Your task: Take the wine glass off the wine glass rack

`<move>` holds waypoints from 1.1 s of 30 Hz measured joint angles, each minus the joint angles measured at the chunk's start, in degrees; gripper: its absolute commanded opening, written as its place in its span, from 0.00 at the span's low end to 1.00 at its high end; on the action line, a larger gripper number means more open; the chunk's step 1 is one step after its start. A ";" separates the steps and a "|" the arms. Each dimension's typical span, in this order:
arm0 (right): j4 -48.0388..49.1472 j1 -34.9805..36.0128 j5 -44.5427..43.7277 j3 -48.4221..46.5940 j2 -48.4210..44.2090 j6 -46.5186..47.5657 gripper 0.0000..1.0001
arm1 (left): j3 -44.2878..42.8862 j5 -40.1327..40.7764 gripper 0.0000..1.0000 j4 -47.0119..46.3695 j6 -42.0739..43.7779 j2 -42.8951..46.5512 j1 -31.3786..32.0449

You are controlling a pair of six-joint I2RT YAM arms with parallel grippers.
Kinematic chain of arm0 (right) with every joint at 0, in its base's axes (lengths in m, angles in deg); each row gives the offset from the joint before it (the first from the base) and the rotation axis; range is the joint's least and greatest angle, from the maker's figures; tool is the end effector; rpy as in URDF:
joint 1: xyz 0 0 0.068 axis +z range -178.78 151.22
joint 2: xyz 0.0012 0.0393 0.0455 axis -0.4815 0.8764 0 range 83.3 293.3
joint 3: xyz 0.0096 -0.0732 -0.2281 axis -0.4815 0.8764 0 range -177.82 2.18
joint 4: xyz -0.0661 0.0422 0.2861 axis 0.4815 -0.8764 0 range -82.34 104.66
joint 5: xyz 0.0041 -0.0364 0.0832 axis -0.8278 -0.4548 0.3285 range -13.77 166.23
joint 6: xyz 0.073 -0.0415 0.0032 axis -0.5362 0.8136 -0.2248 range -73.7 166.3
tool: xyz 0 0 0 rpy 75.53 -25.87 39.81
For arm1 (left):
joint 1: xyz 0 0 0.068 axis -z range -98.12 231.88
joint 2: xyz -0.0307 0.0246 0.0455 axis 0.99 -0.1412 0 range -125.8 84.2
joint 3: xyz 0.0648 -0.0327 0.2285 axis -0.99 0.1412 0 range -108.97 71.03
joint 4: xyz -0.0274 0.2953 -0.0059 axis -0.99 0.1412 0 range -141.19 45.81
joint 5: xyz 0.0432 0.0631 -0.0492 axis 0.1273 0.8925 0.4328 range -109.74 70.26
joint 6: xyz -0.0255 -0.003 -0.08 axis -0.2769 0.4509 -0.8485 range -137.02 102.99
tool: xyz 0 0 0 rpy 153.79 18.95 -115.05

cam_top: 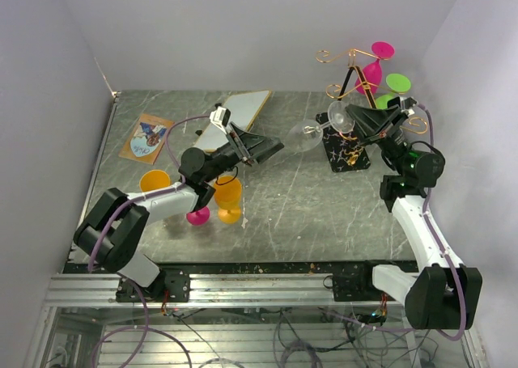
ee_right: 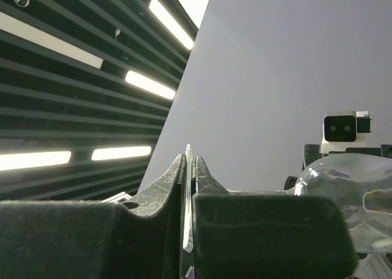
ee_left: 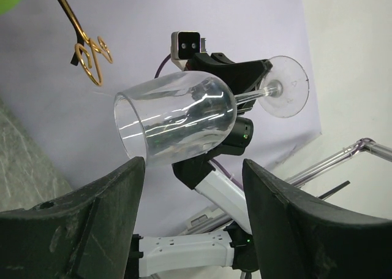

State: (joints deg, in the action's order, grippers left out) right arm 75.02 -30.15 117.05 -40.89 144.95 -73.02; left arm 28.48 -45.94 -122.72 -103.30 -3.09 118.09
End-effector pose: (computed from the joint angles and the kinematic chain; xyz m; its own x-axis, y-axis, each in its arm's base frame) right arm 0.2954 0.0411 0.3691 -0.7354 0.6775 -0.0145 -0.3510 -0.3624 0.8634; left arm 0.2849 -0.2488 0.2500 -0.8226 -0.5075 -0.2564 0.4180 -0.2339 -0.8778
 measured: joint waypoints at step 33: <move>-3.04 3.78 -8.94 6.51 -1.64 -1.79 0.00 | -1.16 -2.64 0.38 0.76 1.16 5.79 0.37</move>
State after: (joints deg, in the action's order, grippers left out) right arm 71.98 -26.37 108.11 -34.37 143.31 -74.82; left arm 27.33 -48.58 -121.95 -102.14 2.70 118.46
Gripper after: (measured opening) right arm 0.034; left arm 0.425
